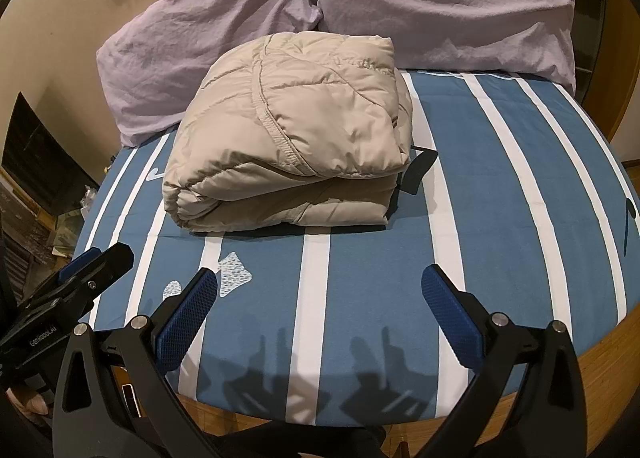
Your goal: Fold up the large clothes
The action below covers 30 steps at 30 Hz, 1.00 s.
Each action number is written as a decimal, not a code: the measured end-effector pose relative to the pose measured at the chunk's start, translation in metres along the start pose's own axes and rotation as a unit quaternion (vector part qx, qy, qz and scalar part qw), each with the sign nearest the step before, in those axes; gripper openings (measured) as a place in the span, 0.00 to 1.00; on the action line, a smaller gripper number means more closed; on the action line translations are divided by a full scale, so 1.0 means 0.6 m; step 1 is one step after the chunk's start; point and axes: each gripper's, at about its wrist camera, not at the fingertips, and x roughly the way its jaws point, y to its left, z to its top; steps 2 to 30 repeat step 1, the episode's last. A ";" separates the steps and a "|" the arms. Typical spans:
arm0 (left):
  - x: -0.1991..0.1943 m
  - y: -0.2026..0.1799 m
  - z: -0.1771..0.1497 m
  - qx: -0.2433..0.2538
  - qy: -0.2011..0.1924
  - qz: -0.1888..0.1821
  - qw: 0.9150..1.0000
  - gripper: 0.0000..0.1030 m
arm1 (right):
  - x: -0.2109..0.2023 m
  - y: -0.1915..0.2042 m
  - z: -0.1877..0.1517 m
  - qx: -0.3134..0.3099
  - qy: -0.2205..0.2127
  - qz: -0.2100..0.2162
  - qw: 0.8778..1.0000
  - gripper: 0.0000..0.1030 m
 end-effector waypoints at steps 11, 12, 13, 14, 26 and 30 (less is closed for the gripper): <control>0.001 -0.001 0.001 0.001 0.000 0.000 1.000 0.98 | 0.000 0.000 0.000 0.000 0.000 0.000 1.000 0.99; 0.001 -0.001 0.001 0.001 0.000 0.000 1.000 0.98 | 0.000 0.000 0.000 0.000 0.000 0.000 1.000 0.99; 0.001 -0.001 0.001 0.001 0.000 0.000 1.000 0.98 | 0.000 0.000 0.000 0.000 0.000 0.000 1.000 0.99; 0.001 -0.001 0.001 0.001 0.000 0.000 1.000 0.98 | 0.000 0.000 0.000 0.000 0.000 0.000 1.000 0.99; 0.001 -0.001 0.001 0.001 0.000 0.000 1.000 0.98 | 0.000 0.000 0.000 0.000 0.000 0.000 1.000 0.99; 0.001 -0.001 0.001 0.001 0.000 0.000 1.000 0.98 | 0.000 0.000 0.000 0.000 0.000 0.000 1.000 0.99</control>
